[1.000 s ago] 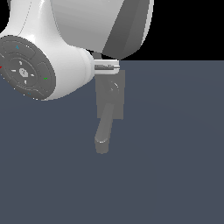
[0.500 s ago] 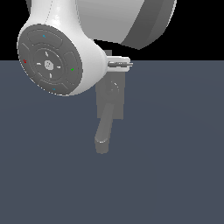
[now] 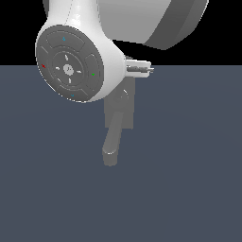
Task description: Turn on the faucet by rotating a designated handle.
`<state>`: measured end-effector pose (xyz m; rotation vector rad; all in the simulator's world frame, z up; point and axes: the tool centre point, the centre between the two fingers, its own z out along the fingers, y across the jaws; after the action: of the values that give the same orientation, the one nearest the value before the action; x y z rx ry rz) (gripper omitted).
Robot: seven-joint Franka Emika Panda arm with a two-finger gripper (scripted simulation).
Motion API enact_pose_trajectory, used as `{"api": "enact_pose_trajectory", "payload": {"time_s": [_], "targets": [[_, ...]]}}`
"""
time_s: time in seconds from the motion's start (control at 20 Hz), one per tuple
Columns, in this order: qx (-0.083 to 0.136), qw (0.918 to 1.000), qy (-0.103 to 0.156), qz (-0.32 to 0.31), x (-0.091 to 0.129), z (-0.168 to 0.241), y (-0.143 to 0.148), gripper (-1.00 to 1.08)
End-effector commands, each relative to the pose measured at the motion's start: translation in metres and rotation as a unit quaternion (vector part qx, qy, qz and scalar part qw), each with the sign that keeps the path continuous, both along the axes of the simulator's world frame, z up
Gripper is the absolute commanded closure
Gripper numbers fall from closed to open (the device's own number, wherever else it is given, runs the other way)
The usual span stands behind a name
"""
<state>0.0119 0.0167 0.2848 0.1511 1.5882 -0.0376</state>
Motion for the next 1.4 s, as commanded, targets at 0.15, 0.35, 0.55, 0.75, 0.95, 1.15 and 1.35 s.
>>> {"api": "enact_pose_trajectory", "payload": {"time_s": [0.15,0.35,0.55,0.75,0.95,1.15,1.35], "targets": [[-0.016,0.9998,-0.004,0.012,0.001,-0.001,-0.022,1.08],[-0.020,0.9997,-0.005,0.013,0.001,-0.001,-0.037,1.08],[-0.023,0.9996,-0.007,0.014,0.002,-0.001,-0.052,1.08],[-0.026,0.9995,-0.008,0.015,0.002,-0.001,-0.067,1.08],[-0.001,0.9991,-0.039,-0.015,0.009,-0.003,-0.063,1.08],[0.005,0.9987,-0.046,-0.023,-0.002,0.001,-0.088,1.08],[-0.001,0.9991,-0.039,-0.016,-0.002,-0.009,-0.094,1.08]]}}
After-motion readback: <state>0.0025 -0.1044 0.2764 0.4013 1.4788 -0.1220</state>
